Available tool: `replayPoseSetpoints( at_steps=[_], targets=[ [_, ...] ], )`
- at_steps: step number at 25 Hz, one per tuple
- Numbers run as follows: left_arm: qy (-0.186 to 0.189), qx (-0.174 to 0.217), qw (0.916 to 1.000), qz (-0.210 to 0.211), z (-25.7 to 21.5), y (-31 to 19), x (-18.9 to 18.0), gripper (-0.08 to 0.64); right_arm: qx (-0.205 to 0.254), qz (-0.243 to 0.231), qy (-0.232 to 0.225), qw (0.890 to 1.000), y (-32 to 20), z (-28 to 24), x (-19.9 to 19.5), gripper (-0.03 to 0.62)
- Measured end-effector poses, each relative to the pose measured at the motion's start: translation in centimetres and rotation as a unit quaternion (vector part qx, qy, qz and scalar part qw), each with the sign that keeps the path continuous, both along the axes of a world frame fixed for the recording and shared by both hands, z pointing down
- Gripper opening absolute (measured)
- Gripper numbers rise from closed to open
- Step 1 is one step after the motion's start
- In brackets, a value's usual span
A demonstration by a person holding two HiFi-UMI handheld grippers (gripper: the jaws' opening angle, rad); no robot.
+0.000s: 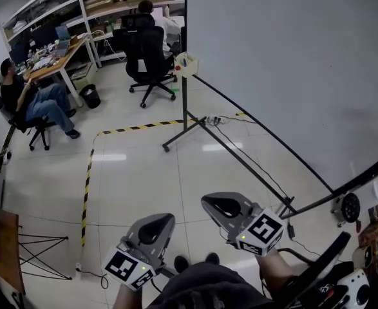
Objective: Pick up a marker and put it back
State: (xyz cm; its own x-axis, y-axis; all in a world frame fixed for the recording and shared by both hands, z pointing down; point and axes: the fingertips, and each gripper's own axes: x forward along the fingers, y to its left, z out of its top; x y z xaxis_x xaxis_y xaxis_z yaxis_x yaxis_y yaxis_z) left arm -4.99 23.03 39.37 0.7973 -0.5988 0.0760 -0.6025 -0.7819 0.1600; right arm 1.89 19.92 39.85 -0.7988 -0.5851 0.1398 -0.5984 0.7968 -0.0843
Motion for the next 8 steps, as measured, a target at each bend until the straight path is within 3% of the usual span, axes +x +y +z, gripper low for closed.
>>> replayPoseSetpoints(
  at_steps=[8],
  targets=[
    [0.009,-0.003,1.0000,-0.001,0.6,0.2,-2.0,0.006,0.015,0.024,-0.007,1.000,-0.5,-1.0,-1.1,0.000]
  ],
)
